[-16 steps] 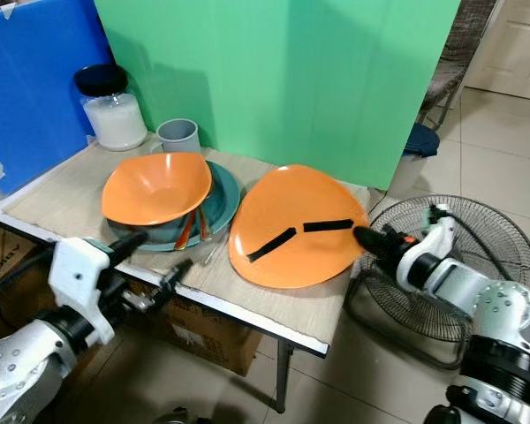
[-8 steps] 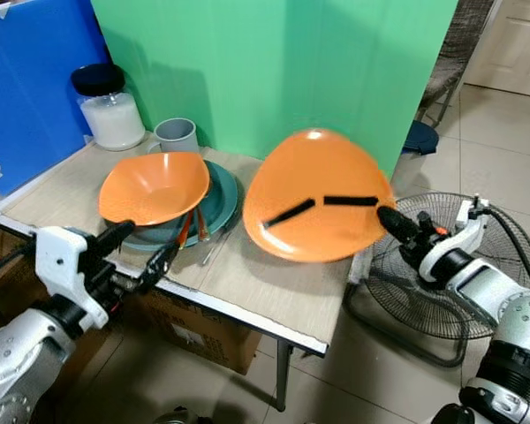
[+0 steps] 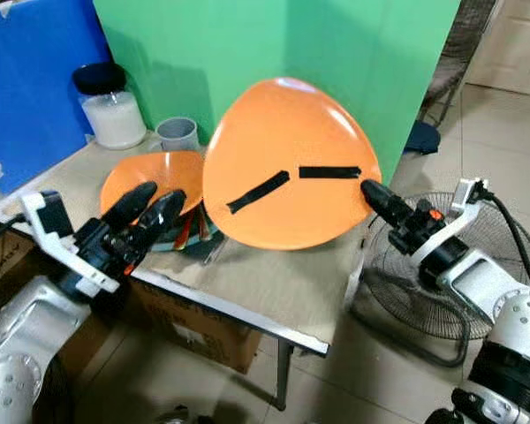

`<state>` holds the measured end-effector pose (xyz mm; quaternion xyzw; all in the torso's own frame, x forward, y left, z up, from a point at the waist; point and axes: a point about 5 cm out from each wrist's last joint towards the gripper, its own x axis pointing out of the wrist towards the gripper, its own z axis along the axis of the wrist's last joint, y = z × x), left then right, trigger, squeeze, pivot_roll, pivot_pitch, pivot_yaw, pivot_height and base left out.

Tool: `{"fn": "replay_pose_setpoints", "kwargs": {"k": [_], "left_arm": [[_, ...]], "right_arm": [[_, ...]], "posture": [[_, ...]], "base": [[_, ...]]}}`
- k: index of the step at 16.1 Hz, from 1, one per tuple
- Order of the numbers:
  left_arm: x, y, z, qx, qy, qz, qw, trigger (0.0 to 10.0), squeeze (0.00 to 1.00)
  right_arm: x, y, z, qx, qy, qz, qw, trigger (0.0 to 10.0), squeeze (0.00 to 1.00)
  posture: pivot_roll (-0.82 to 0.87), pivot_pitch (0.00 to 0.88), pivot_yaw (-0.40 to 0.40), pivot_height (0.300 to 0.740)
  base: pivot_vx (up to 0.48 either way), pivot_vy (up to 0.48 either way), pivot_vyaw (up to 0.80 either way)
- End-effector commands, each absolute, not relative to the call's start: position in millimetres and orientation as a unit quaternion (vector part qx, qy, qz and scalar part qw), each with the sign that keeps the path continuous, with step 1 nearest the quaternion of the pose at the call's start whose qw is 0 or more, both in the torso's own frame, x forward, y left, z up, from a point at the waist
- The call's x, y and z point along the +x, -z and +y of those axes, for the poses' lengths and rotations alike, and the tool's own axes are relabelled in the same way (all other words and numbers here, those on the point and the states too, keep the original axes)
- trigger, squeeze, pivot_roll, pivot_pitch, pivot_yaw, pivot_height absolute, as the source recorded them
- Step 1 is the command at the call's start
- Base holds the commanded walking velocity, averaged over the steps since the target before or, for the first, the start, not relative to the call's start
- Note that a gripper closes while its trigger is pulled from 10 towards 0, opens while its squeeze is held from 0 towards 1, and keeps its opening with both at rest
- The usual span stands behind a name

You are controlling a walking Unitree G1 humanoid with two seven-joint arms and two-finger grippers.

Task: Setting the table

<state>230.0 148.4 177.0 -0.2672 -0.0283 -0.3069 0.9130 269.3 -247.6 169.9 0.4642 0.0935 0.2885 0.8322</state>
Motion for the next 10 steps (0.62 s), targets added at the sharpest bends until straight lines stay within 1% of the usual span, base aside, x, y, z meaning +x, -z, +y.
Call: {"fn": "replay_pose_setpoints", "kwargs": {"k": [1, 3, 5, 9, 10], "left_arm": [[234.8, -171.2, 150.1, -0.279, 0.306, -0.009, 0.910, 10.0, 0.00], [237.0, -166.9, 149.6, -0.285, 0.311, 0.007, 0.907, 10.0, 0.00], [239.8, -168.3, 147.0, -0.302, 0.323, 0.006, 0.897, 10.0, 0.00], [238.0, -171.6, 133.1, -0.294, 0.381, 0.021, 0.876, 10.0, 0.00], [238.1, -171.4, 132.6, -0.292, 0.383, 0.022, 0.876, 10.0, 0.00]], "right_arm": [[266.3, -184.0, -240.6, 0.459, -0.336, 0.062, 0.820, 0.0, 0.00], [262.9, -188.4, -237.1, 0.454, -0.357, 0.054, 0.815, 0.0, 0.00], [258.9, -190.9, -231.7, 0.445, -0.383, 0.056, 0.808, 0.0, 0.00], [257.5, -188.8, -220.2, 0.424, -0.405, 0.076, 0.807, 0.0, 0.00], [257.4, -188.9, -219.3, 0.423, -0.407, 0.076, 0.806, 0.0, 0.00]], "posture": [[-0.02, 0.000, 0.040, 0.740], [-0.02, 0.000, 0.040, 0.740], [-0.02, 0.000, 0.037, 0.740], [-0.02, 0.000, 0.037, 0.740], [-0.02, 0.000, 0.037, 0.740]], "base": [[0.000, 0.000, 0.00], [0.000, 0.000, 0.00], [0.000, 0.000, 0.00], [0.000, 0.000, 0.00], [0.000, 0.000, 0.00]]}}
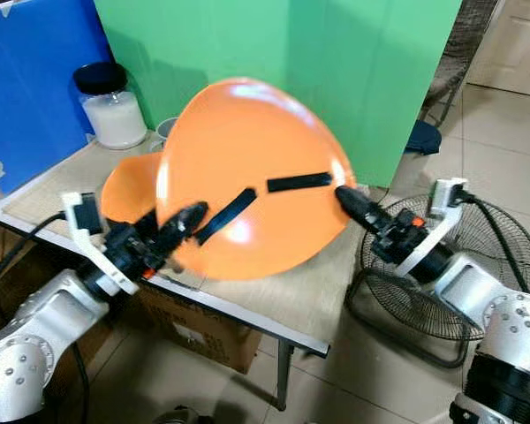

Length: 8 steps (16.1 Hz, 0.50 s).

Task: Setting the table

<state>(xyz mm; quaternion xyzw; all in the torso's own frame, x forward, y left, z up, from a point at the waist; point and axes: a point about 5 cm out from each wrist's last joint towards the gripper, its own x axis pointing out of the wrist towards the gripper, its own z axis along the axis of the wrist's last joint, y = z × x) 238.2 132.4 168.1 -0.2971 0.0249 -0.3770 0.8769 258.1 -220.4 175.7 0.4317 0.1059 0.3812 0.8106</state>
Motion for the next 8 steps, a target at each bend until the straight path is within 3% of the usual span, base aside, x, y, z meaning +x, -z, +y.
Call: {"fn": "replay_pose_setpoints", "kwargs": {"k": [1, 2, 4, 5, 6, 8], "left_arm": [[239.3, -170.8, 133.6, -0.291, 0.379, 0.021, 0.878, 10.0, 0.00], [240.3, -171.2, 134.4, -0.291, 0.374, 0.017, 0.881, 8.2, 0.00], [240.6, -173.3, 134.5, -0.293, 0.375, 0.013, 0.879, 2.5, 0.00], [239.4, -174.8, 133.5, -0.292, 0.379, 0.012, 0.878, 2.9, 0.00], [237.8, -175.4, 132.5, -0.277, 0.381, 0.015, 0.882, 10.0, 0.00], [233.8, -176.7, 133.5, -0.266, 0.377, 0.015, 0.887, 10.0, 0.00]], "right_arm": [[255.5, -190.4, -215.9, 0.420, -0.418, 0.076, 0.802, 0.0, 0.00], [254.7, -190.9, -214.2, 0.419, -0.424, 0.077, 0.799, 0.0, 0.00], [254.5, -188.9, -212.8, 0.418, -0.425, 0.079, 0.799, 0.0, 0.00], [255.0, -187.7, -212.6, 0.419, -0.423, 0.080, 0.800, 0.0, 0.00], [257.5, -185.9, -214.2, 0.420, -0.407, 0.079, 0.808, 0.0, 0.00], [261.5, -181.9, -217.7, 0.421, -0.375, 0.077, 0.823, 0.0, 0.00]], "posture": [[-0.02, 0.000, 0.037, 0.740], [-0.02, 0.000, 0.037, 0.740], [-0.02, 0.000, 0.036, 0.740], [-0.02, 0.000, 0.036, 0.740], [-0.02, 0.000, 0.036, 0.740], [-0.02, 0.000, 0.046, 0.740]], "base": [[0.000, 0.000, 0.00], [0.000, 0.000, 0.00], [0.000, 0.000, 0.00], [0.000, 0.000, 0.00], [0.000, 0.000, 0.00], [0.000, 0.000, 0.00]]}}
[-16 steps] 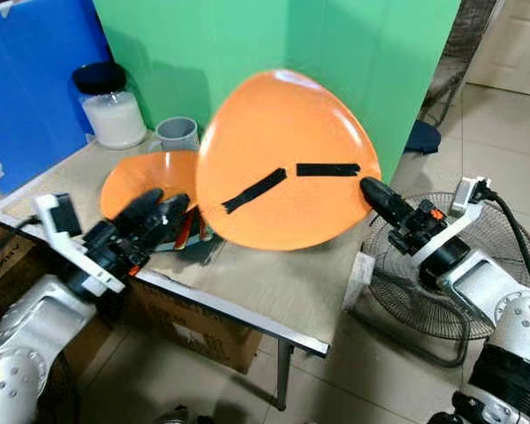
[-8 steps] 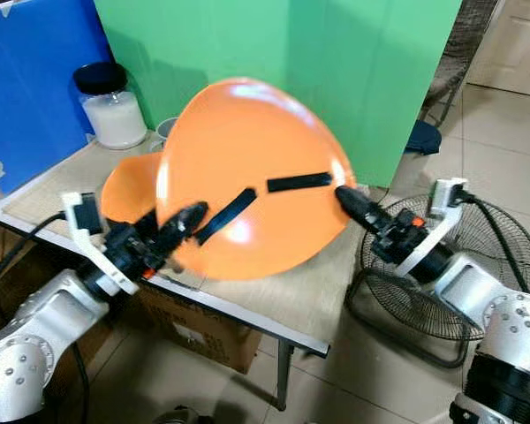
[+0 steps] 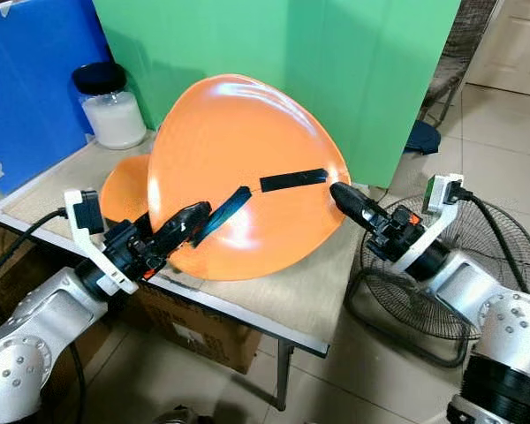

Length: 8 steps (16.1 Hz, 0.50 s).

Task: Setting the table

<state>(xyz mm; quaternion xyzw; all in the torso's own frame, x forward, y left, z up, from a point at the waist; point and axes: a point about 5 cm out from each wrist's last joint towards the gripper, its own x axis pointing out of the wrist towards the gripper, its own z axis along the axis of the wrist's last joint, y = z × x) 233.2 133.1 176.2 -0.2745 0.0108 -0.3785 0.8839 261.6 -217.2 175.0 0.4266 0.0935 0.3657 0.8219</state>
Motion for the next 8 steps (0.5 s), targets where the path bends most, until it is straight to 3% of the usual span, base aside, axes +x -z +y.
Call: {"fn": "replay_pose_setpoints", "kwargs": {"k": [1, 4, 8], "left_arm": [[224.1, -181.0, 134.2, -0.267, 0.384, 0.007, 0.884, 10.0, 0.00], [204.4, -185.4, 132.6, -0.262, 0.397, 0.005, 0.880, 10.0, 0.00], [214.9, -185.0, 138.1, -0.263, 0.347, -0.011, 0.900, 10.0, 0.00]], "right_arm": [[264.3, -177.9, -222.2, 0.421, -0.344, 0.073, 0.836, 0.0, 0.00], [267.1, -175.3, -230.4, 0.430, -0.306, 0.061, 0.847, 0.0, 0.00], [263.5, -175.0, -221.4, 0.437, -0.334, 0.065, 0.832, 0.0, 0.00]], "posture": [[-0.03, 0.000, 0.052, 0.740], [-0.02, 0.000, 0.052, 0.740], [-0.01, 0.000, 0.046, 0.740]], "base": [[0.000, 0.000, 0.00], [0.000, 0.000, 0.00], [0.000, 0.000, 0.00]]}}
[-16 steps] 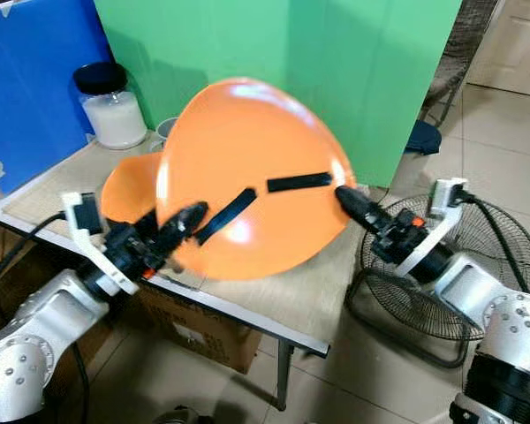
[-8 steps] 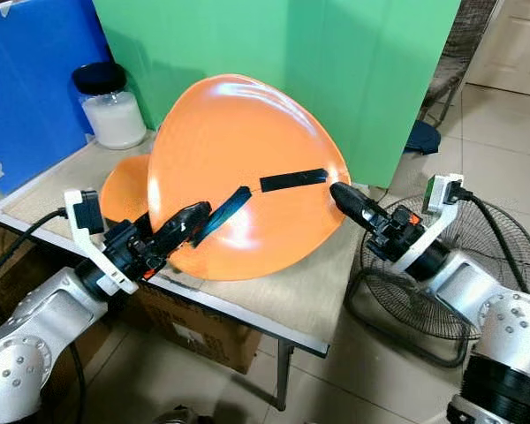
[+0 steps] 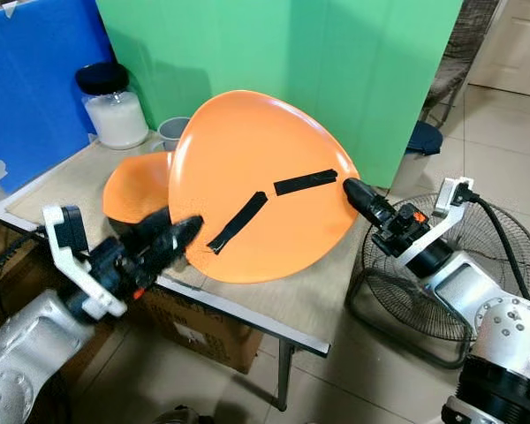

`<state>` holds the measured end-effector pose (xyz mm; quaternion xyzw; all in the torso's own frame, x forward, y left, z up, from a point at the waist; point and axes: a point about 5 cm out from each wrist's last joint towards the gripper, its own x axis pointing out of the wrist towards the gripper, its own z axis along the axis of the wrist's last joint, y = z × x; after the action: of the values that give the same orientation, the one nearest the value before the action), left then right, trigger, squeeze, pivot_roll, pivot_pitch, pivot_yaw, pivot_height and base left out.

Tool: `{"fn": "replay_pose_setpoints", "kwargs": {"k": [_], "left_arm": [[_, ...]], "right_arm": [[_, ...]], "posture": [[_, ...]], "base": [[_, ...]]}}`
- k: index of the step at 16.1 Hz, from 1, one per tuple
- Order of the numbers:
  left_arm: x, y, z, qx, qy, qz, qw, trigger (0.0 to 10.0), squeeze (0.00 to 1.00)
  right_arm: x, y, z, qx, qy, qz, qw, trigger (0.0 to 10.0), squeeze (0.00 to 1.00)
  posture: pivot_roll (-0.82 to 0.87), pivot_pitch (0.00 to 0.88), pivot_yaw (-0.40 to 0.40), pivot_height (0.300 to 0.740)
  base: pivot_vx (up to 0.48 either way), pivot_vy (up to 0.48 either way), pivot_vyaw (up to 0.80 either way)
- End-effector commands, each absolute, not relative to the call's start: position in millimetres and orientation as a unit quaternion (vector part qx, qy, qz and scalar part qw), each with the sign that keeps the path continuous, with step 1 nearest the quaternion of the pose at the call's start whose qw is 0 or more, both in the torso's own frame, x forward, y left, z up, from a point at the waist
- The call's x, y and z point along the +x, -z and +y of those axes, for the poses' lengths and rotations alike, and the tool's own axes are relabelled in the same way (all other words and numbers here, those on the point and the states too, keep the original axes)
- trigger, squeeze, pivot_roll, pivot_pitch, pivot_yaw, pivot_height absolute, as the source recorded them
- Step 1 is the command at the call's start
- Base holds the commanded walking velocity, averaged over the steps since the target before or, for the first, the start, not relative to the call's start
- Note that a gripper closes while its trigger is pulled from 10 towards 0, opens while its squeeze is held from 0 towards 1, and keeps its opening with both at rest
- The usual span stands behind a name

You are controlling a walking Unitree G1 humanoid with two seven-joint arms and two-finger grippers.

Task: Setting the table

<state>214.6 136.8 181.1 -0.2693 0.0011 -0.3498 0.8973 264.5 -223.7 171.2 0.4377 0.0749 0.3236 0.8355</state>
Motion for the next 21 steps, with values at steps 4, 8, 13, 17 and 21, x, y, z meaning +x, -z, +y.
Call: {"fn": "replay_pose_setpoints", "kwargs": {"k": [4, 8, 13, 17, 21], "left_arm": [[238.4, -189.2, 153.6, -0.281, 0.283, -0.042, 0.916, 10.0, 0.00], [235.4, -187.7, 148.5, -0.295, 0.315, -0.021, 0.902, 0.0, 0.00], [231.8, -184.9, 142.7, -0.320, 0.330, -0.003, 0.888, 0.0, 0.00], [231.1, -185.4, 149.2, -0.341, 0.318, 0.000, 0.885, 0.0, 0.00], [224.5, -197.5, 156.0, -0.292, 0.296, -0.044, 0.909, 10.0, 0.00]], "right_arm": [[258.0, -179.5, -210.8, 0.436, -0.374, 0.065, 0.816, 0.0, 0.00], [257.2, -180.5, -211.8, 0.433, -0.372, 0.063, 0.819, 0.0, 0.00], [256.7, -182.2, -209.6, 0.427, -0.382, 0.064, 0.817, 0.0, 0.00], [257.2, -185.5, -207.6, 0.425, -0.395, 0.063, 0.812, 0.0, 0.00], [256.0, -186.2, -209.9, 0.424, -0.395, 0.062, 0.812, 0.0, 0.00]], "posture": [[-0.02, 0.000, 0.049, 0.740], [-0.02, 0.000, 0.057, 0.740], [-0.02, 0.000, 0.056, 0.740], [-0.02, 0.000, 0.054, 0.740], [-0.02, 0.000, 0.055, 0.740]], "base": [[0.000, 0.000, 0.00], [0.000, 0.000, 0.00], [0.000, 0.000, 0.00], [0.000, 0.000, 0.00], [0.000, 0.000, 0.00]]}}
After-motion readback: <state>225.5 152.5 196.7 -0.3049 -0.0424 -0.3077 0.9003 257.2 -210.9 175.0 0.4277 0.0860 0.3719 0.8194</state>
